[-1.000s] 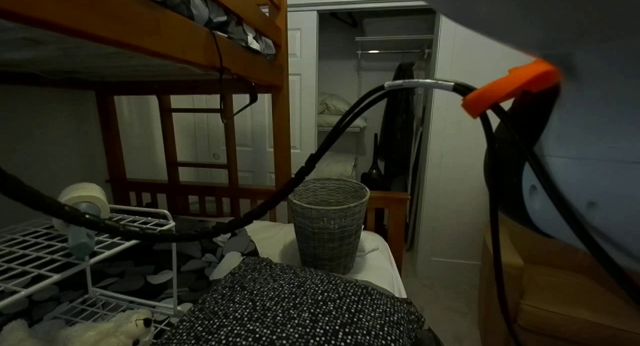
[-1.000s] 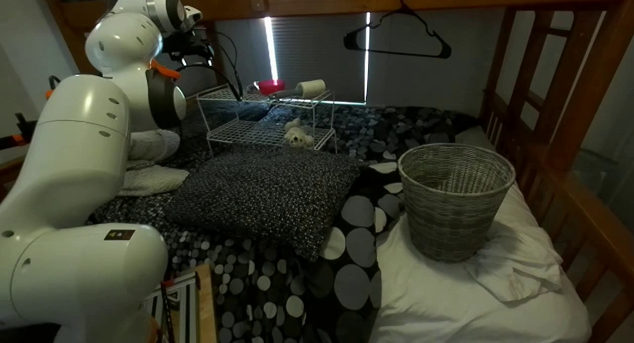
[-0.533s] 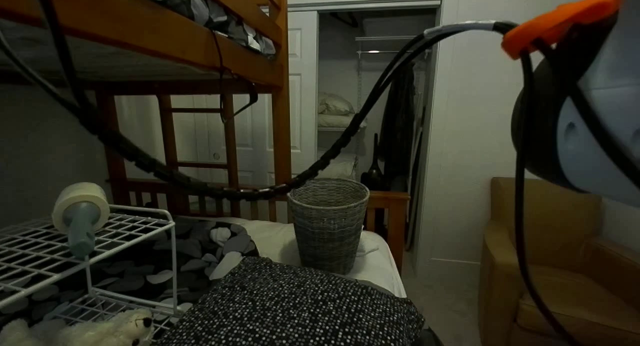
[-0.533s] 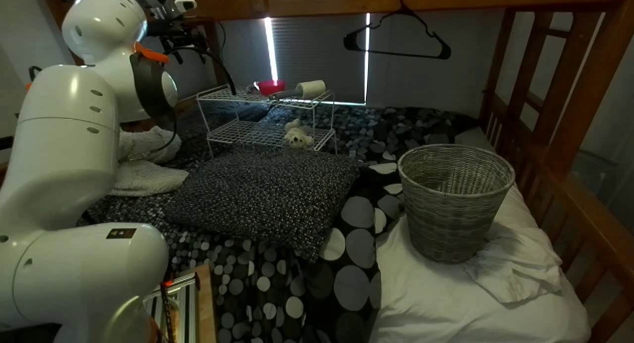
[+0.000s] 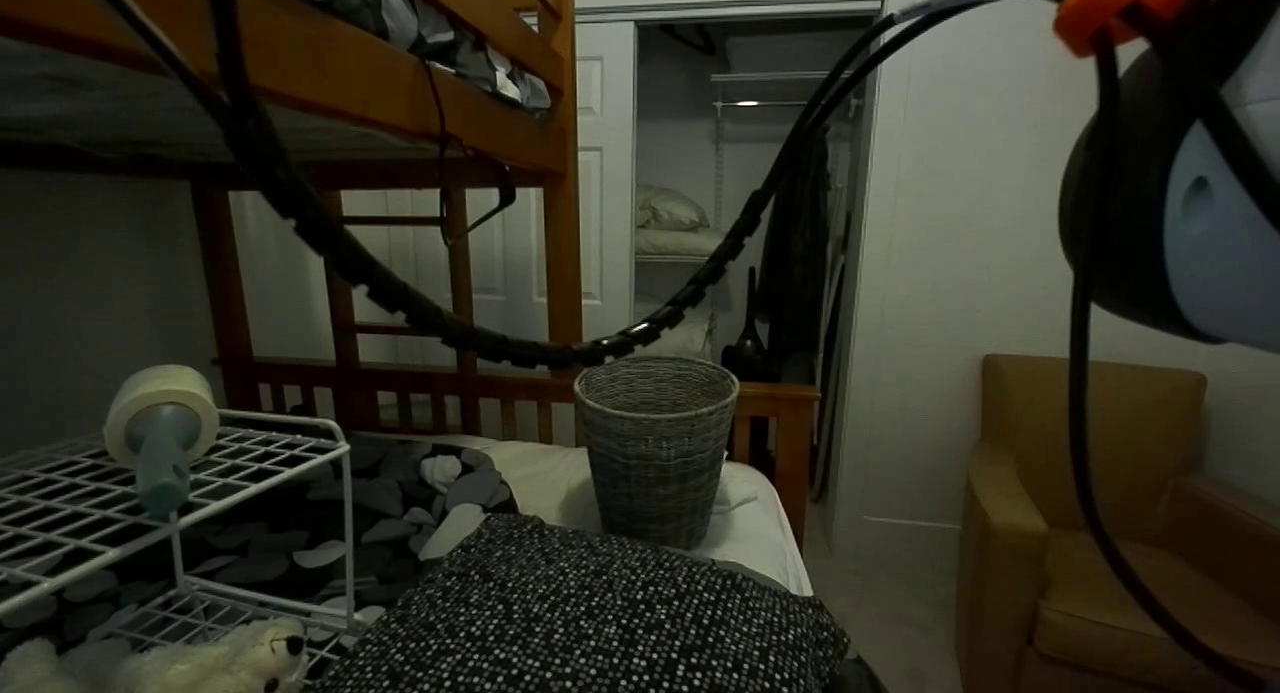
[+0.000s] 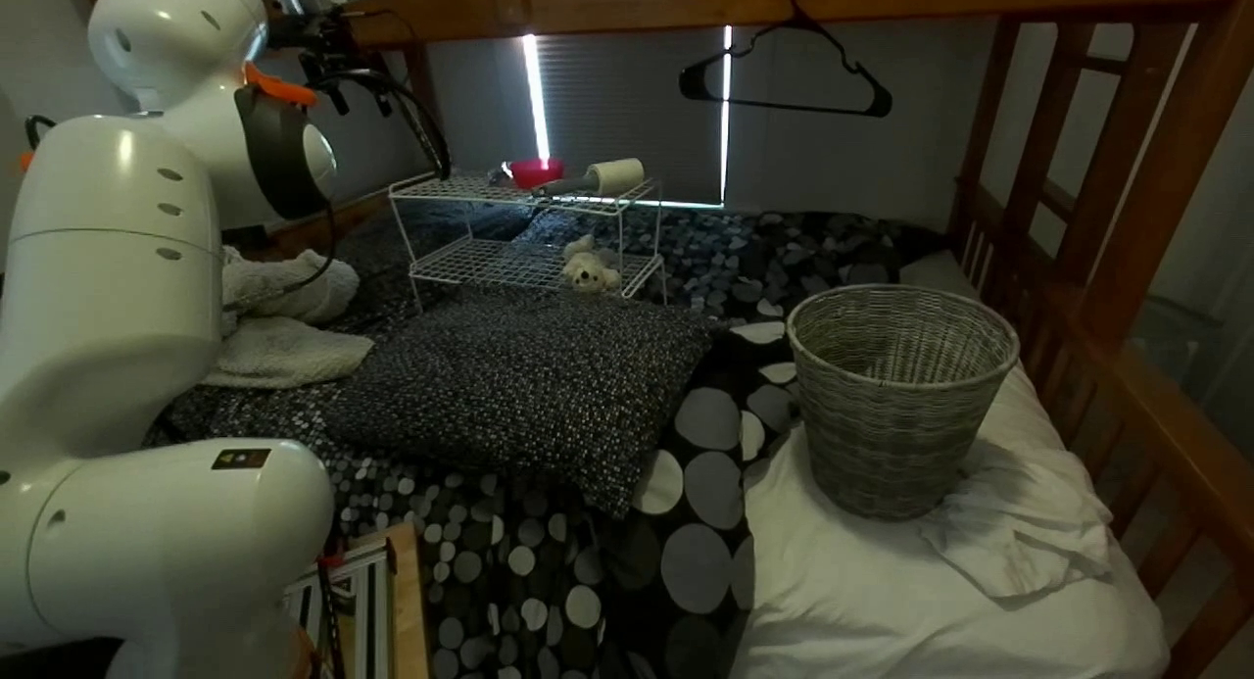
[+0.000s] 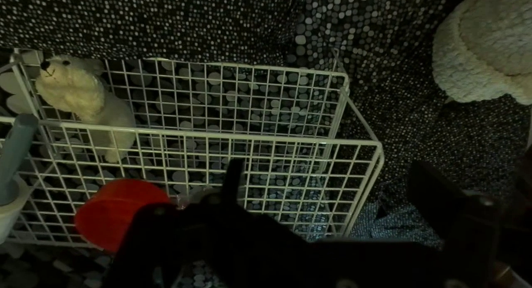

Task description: Move the cable in the plastic to the top rack

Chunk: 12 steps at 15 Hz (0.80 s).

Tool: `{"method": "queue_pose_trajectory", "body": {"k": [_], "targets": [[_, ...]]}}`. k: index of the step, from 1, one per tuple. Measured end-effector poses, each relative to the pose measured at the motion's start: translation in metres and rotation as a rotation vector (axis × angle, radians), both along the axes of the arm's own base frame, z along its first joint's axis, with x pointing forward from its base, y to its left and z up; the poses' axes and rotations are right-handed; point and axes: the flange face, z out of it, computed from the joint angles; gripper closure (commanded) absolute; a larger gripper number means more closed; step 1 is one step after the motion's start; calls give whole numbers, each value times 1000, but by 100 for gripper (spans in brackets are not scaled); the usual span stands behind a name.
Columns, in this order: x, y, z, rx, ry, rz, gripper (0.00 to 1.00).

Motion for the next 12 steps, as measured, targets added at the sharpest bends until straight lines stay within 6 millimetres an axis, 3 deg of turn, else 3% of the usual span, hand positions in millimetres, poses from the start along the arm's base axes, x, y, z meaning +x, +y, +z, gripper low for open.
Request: {"method": "queue_pose_trajectory", "body": {"k": [4, 7, 12], "targets": [[8, -10, 4, -25, 19, -14, 0], [6, -42, 38, -58, 55, -7, 0], [-17, -99, 99, -65, 117, -7, 0]]}}
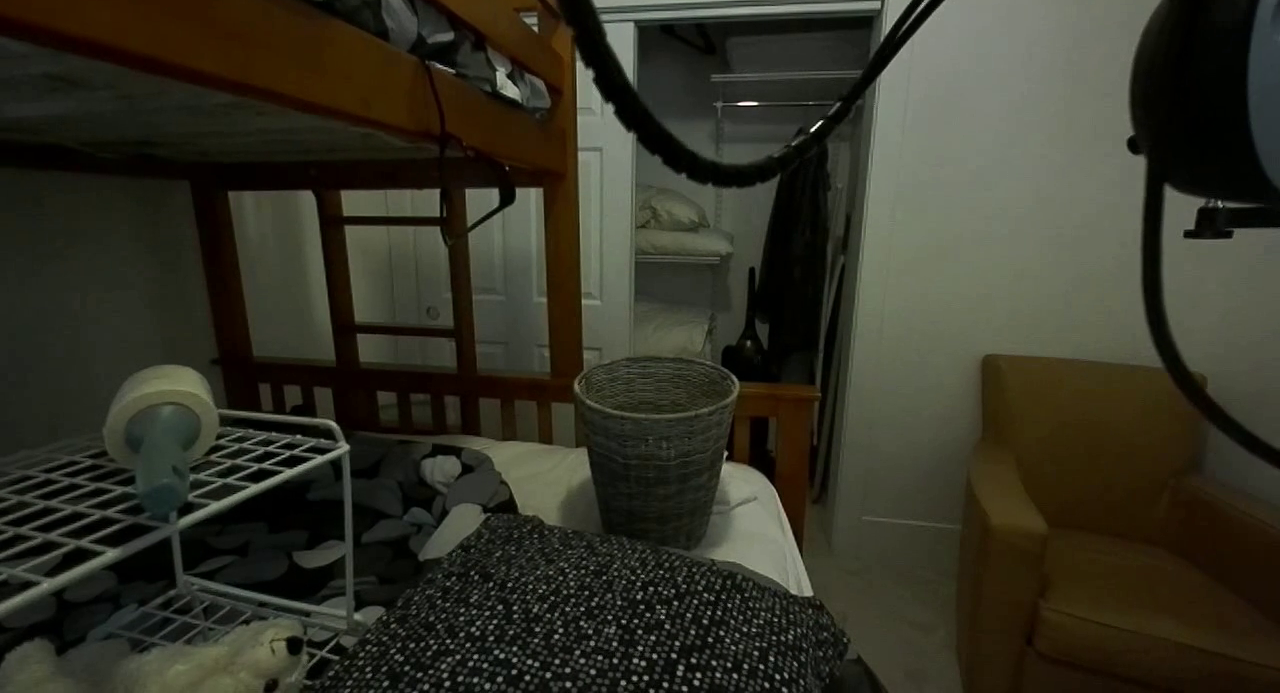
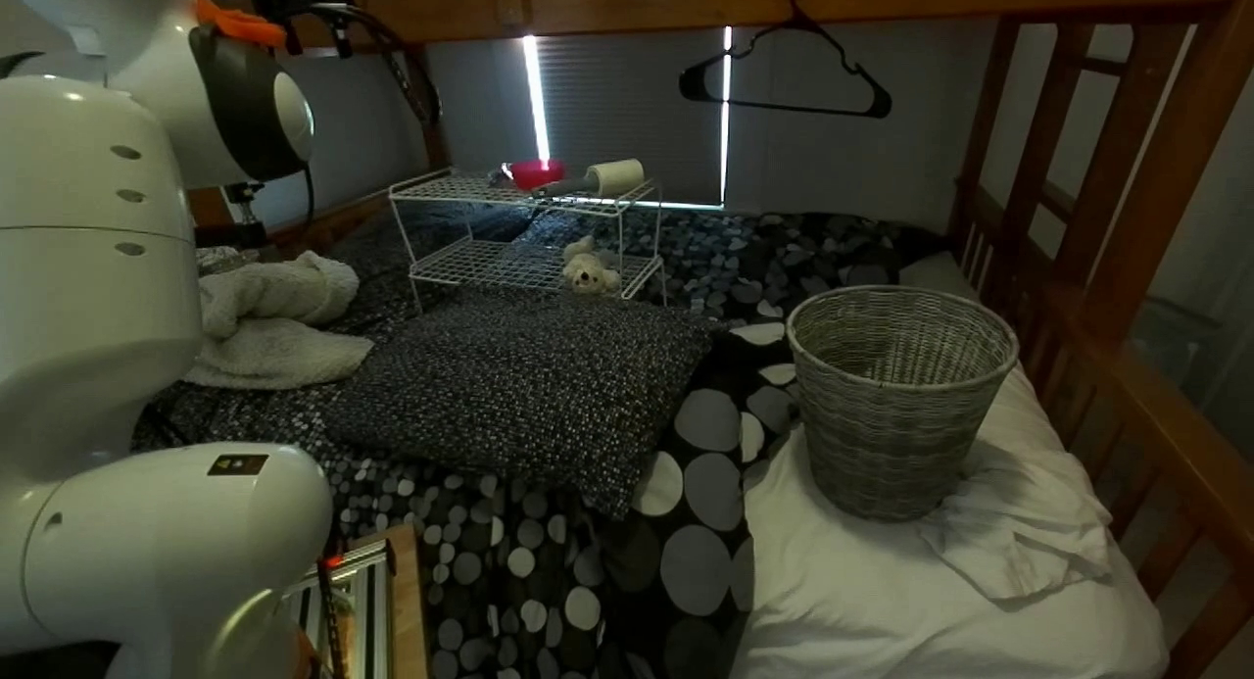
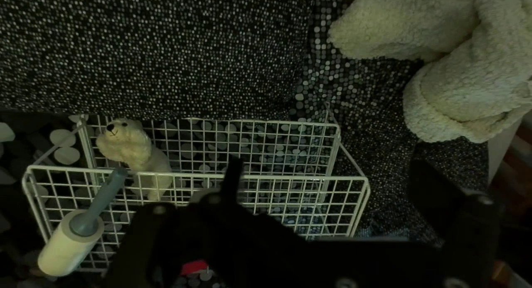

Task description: Move the cable in the plastic to the top rack

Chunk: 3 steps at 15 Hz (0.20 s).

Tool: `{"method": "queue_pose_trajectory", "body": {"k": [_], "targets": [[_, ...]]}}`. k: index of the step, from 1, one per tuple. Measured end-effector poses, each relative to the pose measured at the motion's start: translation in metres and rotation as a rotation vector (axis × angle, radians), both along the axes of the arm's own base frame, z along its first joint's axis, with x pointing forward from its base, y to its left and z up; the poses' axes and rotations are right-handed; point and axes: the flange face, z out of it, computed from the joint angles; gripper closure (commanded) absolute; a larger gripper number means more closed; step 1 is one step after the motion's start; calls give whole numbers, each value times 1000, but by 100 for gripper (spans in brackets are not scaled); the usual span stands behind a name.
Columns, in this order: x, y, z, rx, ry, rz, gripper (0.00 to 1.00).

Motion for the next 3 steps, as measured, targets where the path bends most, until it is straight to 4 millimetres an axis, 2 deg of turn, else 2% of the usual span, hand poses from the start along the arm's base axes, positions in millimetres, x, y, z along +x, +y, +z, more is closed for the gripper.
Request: {"method": "queue_pose_trajectory", "body": {"k": [3], "targets": [[-6, -23, 32, 60, 4, -37, 0]]}}
